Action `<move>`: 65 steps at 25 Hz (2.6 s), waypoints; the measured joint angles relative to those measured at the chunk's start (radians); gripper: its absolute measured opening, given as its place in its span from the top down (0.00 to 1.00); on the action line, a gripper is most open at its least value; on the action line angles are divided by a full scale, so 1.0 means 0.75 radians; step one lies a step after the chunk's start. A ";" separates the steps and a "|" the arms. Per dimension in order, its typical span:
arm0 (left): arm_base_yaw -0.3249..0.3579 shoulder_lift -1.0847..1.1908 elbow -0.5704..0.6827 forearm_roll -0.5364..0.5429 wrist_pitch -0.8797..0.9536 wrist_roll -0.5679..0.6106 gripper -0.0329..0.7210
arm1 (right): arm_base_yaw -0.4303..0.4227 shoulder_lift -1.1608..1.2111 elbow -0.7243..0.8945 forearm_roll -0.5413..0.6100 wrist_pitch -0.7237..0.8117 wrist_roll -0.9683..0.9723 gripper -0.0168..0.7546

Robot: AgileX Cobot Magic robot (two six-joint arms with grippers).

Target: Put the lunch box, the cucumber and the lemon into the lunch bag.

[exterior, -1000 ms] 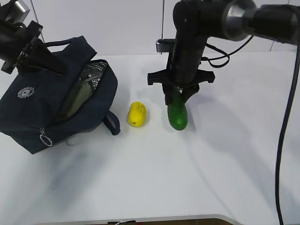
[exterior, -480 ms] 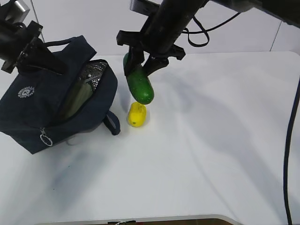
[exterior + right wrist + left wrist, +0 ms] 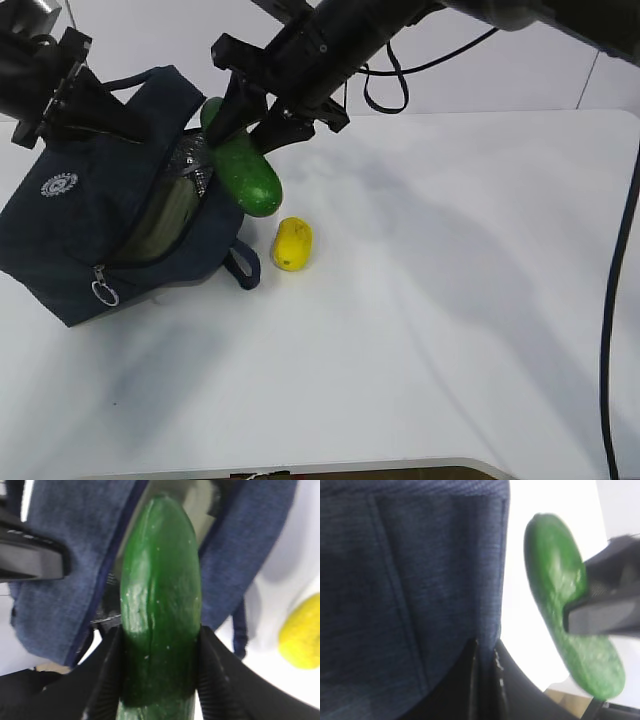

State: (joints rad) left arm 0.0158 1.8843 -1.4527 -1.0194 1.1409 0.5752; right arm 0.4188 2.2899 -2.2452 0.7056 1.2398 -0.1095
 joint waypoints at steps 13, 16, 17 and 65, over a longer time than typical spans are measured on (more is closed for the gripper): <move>0.000 0.000 0.000 -0.082 0.032 0.009 0.98 | 0.000 0.136 0.000 0.299 -0.125 -0.167 0.56; 0.000 0.000 0.000 -0.085 0.032 0.009 0.98 | 0.000 0.140 0.000 0.308 -0.204 -0.203 0.56; 0.000 0.000 0.000 -0.090 0.032 0.009 0.98 | 0.000 0.140 0.000 0.308 -0.229 -0.215 0.56; 0.076 0.001 0.000 -0.067 0.071 0.009 0.98 | -0.032 0.248 -0.339 0.016 -0.018 -0.090 0.31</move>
State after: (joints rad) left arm 0.0728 1.8848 -1.4527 -1.0696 1.1941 0.5818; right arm 0.3947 2.4761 -2.4997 0.7180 1.2265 -0.1773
